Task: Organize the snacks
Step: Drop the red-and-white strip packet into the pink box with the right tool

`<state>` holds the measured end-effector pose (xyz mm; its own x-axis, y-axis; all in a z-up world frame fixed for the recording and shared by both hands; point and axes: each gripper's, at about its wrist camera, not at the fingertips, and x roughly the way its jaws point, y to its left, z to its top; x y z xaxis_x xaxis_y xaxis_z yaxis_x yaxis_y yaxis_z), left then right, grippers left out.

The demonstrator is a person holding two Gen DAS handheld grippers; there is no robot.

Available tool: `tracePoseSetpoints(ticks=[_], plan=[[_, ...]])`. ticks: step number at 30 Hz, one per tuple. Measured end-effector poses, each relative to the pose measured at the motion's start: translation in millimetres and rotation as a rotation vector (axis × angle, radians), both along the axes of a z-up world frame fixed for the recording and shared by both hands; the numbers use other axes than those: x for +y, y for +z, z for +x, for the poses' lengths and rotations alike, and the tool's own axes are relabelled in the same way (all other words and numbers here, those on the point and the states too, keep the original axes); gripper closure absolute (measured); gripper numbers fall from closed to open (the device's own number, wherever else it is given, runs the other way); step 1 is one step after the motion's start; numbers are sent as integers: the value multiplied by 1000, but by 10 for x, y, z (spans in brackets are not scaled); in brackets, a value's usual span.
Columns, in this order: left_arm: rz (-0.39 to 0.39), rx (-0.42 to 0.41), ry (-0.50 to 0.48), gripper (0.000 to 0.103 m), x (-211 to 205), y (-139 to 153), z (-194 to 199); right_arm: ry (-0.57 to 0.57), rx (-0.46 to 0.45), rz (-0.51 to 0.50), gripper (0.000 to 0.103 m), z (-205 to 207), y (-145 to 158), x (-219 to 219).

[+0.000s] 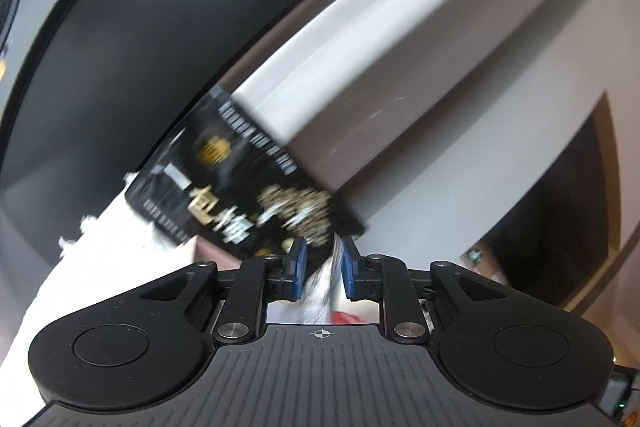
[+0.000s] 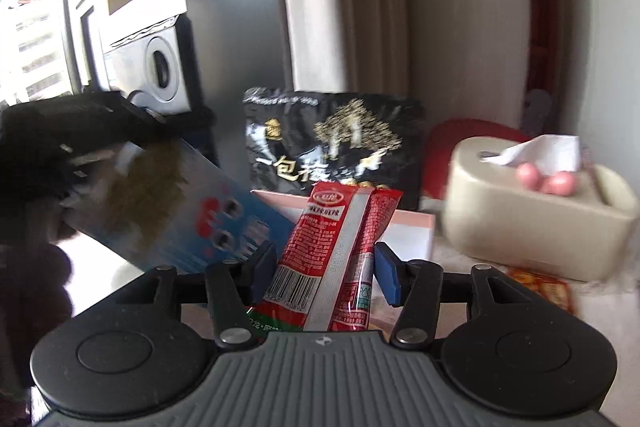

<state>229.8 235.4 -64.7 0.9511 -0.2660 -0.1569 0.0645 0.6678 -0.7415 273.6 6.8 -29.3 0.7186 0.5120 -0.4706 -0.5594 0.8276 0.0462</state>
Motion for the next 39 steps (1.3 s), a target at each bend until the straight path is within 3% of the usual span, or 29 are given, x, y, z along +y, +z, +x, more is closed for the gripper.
tracePoseSetpoints(ticks=[7,14,23,27,32,39], plan=[[57,58,-13,81,-22,-63,85,-29,-35,-21,42,58,-77,12],[91,112,-117,82,-278,-29,144,-72,-9,-16,42,28,-76,-233],[100,-19,-167,82,-457,278,97,-105,-32,-29,42,-133,-20,-538],[148,-30,-141,82,-438,451,-60,-124,-43,-40,41,-204,-43,-656],[260,72,-84,82,-359,458,-435,-94,-14,-52,41,-283,-135,-769],[235,174,27,82,-158,358,-806,89,24,-64,40,-493,-199,-584]])
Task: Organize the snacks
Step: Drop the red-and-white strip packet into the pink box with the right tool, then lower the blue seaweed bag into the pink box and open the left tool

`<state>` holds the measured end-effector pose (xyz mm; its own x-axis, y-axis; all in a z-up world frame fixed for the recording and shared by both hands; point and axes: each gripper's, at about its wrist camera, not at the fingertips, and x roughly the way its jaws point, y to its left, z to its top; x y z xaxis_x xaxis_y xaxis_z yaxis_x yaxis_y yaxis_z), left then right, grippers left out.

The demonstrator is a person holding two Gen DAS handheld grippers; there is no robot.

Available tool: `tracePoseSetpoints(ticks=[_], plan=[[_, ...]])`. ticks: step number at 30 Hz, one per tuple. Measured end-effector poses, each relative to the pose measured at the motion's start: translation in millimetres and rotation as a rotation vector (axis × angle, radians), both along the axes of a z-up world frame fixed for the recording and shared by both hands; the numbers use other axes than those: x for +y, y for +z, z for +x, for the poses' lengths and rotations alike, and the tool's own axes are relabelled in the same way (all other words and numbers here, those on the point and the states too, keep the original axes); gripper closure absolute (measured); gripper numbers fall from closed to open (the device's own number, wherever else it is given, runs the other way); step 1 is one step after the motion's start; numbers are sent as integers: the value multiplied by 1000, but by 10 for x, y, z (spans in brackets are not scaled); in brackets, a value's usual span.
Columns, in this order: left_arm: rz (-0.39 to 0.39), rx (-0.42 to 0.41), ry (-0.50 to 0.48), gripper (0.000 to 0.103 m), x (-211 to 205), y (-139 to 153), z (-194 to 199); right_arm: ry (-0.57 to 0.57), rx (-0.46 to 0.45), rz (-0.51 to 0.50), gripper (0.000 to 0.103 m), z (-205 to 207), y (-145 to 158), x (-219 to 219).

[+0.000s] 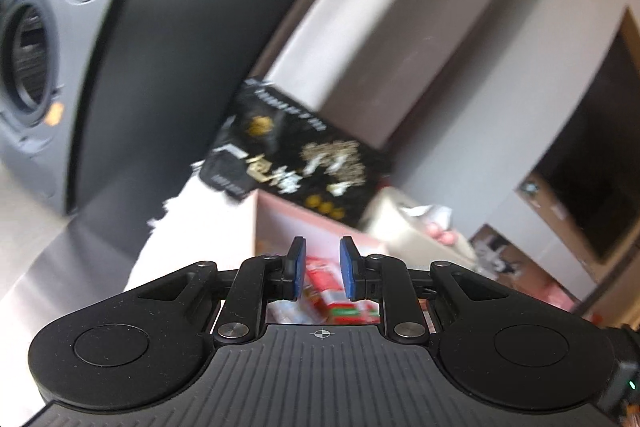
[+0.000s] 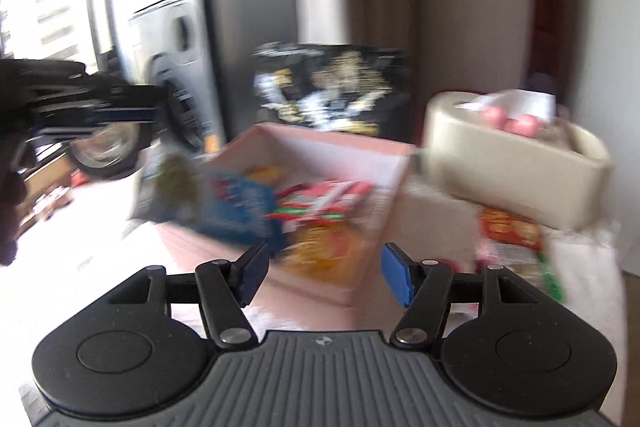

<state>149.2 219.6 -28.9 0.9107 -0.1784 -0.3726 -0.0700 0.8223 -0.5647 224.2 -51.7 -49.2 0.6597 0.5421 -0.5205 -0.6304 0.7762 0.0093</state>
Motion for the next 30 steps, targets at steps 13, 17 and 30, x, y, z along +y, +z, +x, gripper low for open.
tracePoseSetpoints(ticks=[13,17,30], plan=[[-25,157,15,82,79,-188,-52,3,-43,-45,40,-208,-38,40],[-56,124,10,81,54,-193,-20,-25,14,-19,40,-173,-101,-111],[8,183,-53,75,-222,-236,293,-4,32,-8,40,-246,-174,-133]])
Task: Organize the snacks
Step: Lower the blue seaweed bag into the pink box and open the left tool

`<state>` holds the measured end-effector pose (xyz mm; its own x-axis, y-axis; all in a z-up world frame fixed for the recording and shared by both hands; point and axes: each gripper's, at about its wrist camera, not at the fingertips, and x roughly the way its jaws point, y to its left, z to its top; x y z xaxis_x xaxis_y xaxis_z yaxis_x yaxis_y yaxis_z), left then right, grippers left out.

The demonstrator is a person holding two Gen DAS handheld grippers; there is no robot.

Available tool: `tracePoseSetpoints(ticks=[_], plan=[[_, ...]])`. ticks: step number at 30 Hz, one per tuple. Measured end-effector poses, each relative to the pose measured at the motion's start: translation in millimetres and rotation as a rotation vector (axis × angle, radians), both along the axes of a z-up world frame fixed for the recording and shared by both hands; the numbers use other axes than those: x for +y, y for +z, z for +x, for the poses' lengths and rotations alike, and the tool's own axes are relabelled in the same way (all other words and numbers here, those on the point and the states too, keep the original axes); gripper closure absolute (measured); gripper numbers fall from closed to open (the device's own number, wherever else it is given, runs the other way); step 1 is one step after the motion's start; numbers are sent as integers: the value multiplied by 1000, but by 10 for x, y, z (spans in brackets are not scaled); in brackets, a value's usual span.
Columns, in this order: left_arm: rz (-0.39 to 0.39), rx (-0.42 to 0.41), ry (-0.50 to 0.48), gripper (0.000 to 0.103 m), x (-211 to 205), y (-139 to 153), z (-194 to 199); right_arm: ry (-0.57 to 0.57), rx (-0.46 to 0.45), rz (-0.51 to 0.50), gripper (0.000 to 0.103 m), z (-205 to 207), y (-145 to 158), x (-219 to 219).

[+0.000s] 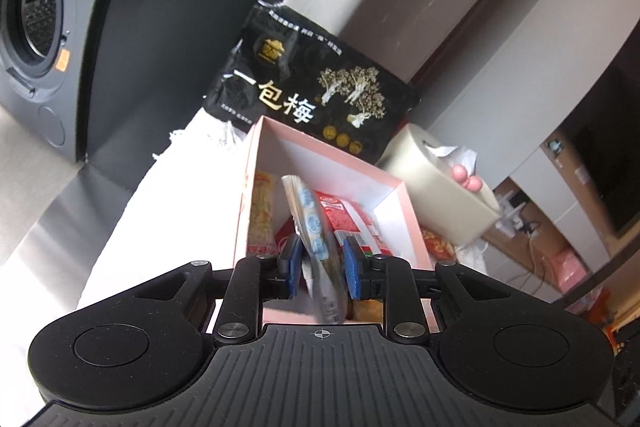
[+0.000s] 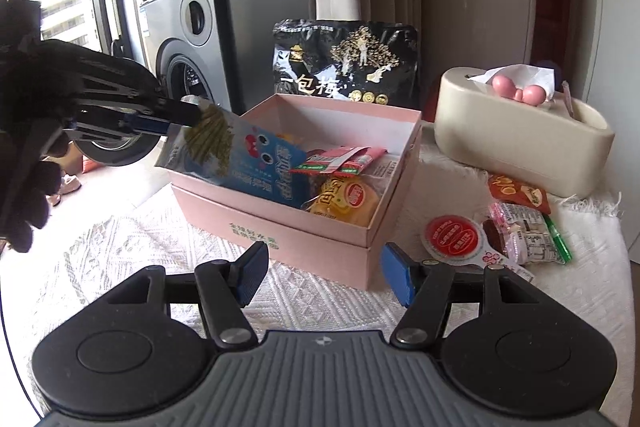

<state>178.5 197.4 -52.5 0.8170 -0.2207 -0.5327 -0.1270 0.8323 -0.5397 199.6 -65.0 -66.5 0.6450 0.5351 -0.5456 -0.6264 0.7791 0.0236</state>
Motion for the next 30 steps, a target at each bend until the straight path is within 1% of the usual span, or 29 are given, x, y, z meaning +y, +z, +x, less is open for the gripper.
tracePoseSetpoints(ticks=[1,3,4,6,7,9,11,13,16,18,22,26,28,30], plan=[[14,-3,6,72,-15,-12,45,4,-1,-1,40,-6,-4,14],[37,-5,15,56,-24,-53,145,11,-3,-5,40,-13,-10,45],[42,0,14,55,-23,-82,199,15,-4,-7,40,-17,-14,60],[17,6,-12,58,-33,-154,282,19,-4,-12,40,-18,-23,81],[8,-3,-31,60,-59,-173,299,19,-2,-15,40,-22,-28,91],[7,-28,-85,71,-148,-179,315,17,1,-20,40,-17,-38,98],[12,-42,-134,74,-246,-168,344,11,8,-25,40,5,-57,96],[29,-53,-135,74,-304,-140,372,2,17,-29,40,36,-77,102],[14,-75,-123,77,-270,-120,405,-3,23,-27,40,51,-92,114],[7,-82,-99,82,-204,-117,393,1,26,-22,40,46,-94,116],[-63,-136,-77,84,-15,-57,244,3,23,-20,40,41,-96,100],[-128,-202,-51,84,114,112,175,-6,28,-16,40,63,-100,73],[-171,-212,-51,84,114,140,261,-10,31,-13,40,73,-96,74],[-245,-185,-97,84,81,66,465,-6,35,-11,40,60,-86,85]])
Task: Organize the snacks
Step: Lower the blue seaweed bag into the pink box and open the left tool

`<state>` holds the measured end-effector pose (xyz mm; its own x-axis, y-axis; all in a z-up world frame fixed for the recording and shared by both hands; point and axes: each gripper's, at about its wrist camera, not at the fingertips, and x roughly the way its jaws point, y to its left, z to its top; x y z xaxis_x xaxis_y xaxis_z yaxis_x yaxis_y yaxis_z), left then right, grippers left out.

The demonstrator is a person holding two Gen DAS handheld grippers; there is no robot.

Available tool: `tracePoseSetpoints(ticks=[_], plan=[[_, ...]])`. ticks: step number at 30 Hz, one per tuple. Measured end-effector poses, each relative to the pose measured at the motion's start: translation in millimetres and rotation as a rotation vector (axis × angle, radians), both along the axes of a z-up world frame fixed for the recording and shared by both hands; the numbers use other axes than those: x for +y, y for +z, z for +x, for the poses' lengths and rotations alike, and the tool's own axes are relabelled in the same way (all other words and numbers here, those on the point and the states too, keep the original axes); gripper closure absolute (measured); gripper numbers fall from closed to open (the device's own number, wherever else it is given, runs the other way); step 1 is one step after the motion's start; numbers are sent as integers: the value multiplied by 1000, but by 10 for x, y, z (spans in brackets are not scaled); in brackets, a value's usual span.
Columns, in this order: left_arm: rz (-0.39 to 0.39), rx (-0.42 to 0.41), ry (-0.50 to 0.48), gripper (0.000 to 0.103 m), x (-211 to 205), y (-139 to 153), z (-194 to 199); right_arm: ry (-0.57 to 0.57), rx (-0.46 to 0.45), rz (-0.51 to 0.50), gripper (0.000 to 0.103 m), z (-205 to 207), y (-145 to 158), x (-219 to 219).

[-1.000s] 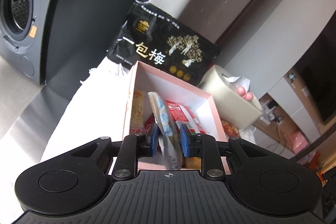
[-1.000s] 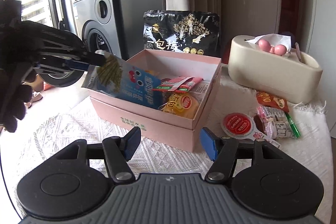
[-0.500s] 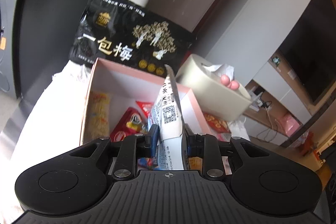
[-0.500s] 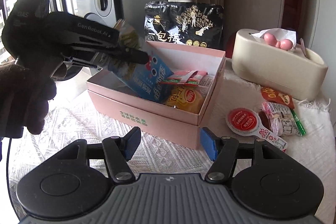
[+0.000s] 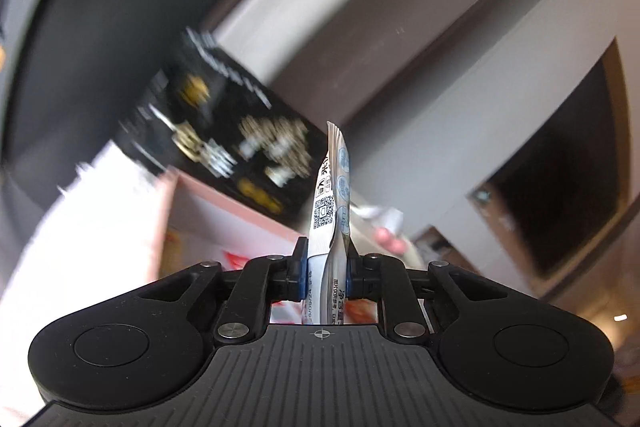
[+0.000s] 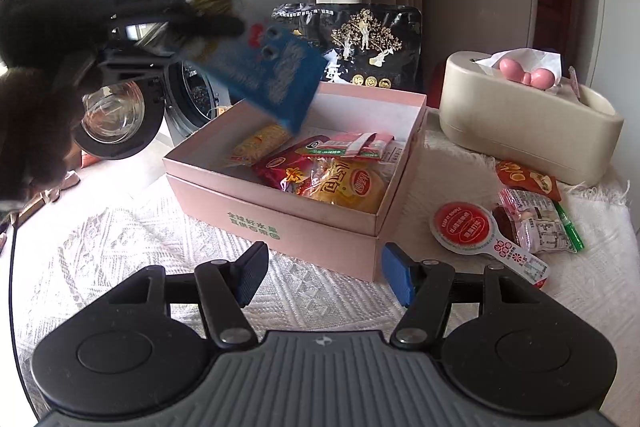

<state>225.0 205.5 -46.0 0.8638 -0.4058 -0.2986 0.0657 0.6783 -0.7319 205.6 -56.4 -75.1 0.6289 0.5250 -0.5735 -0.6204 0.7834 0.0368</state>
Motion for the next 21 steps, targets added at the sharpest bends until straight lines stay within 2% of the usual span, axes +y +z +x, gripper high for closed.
tracePoseSetpoints(ticks=[1,2,5,8,10,13,17,19,21], plan=[[-16,30,-25,83,-28,-69,130,3,-1,0,40,-12,8,4],[2,61,-25,81,-63,-135,231,5,-4,0,40,-25,19,7],[132,122,66,74,-100,-236,357,9,-30,-10,40,-83,63,-17],[137,87,124,74,36,-181,241,3,-74,-33,40,-142,99,-90],[178,53,169,74,88,-72,128,-9,-88,-47,40,-140,90,-144],[285,8,174,74,42,106,2,-37,-69,-50,40,-63,43,-206],[466,78,150,74,-140,187,33,-83,-44,-38,40,24,-10,-303],[477,90,193,74,-141,167,2,-96,-48,-42,40,20,-22,-359],[436,88,249,74,-49,160,-46,-110,-56,-47,40,6,-27,-431]])
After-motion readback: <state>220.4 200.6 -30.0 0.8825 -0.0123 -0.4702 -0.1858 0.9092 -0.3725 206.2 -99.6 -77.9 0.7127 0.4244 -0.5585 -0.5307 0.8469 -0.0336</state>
